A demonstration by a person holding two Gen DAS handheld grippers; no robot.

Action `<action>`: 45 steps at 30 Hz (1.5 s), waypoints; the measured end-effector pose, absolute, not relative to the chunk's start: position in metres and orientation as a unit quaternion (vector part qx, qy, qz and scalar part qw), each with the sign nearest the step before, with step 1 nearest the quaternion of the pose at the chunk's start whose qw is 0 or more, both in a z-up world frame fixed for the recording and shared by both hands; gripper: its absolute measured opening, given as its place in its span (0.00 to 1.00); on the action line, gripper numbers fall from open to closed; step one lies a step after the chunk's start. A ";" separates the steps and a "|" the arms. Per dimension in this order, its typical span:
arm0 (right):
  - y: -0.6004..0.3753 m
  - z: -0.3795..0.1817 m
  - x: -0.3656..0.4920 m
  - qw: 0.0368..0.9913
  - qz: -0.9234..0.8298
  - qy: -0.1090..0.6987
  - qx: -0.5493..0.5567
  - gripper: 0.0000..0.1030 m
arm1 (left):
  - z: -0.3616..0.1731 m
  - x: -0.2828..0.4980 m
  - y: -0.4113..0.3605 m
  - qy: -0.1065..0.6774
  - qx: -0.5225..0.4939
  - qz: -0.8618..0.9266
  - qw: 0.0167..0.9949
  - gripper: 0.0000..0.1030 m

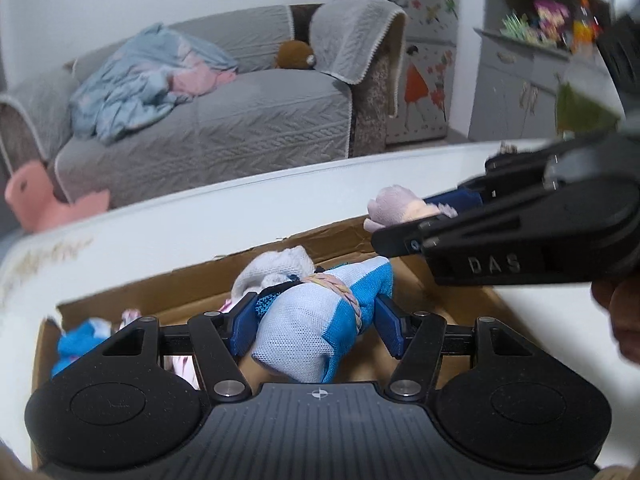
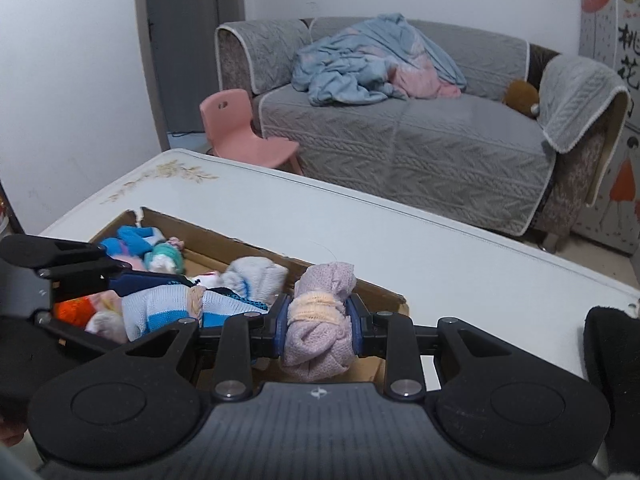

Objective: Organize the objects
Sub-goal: 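Carry both bundles into the tray, lower them and open both tools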

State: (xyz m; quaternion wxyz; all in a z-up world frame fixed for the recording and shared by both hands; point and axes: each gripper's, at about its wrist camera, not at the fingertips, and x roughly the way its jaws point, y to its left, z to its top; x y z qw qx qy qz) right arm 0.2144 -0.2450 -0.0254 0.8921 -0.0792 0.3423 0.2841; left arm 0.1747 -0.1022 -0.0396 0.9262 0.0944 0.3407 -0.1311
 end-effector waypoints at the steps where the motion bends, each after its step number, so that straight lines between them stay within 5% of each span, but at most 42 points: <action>1: -0.245 -0.025 0.214 0.892 0.284 0.342 -0.079 0.27 | -0.042 0.175 -0.107 0.336 0.110 -0.133 0.926 0.66; 9: -0.235 -0.032 0.226 0.887 0.282 0.354 -0.090 0.31 | -0.054 0.170 -0.144 0.311 0.225 -0.136 0.913 0.69; 36: -0.231 -0.017 0.216 0.874 0.296 0.366 -0.121 0.66 | -0.035 0.170 -0.096 0.417 0.061 -0.092 0.902 0.86; 45: -0.224 -0.007 0.201 0.873 0.305 0.357 -0.132 0.68 | -0.016 0.163 -0.083 0.408 0.051 -0.070 0.909 0.87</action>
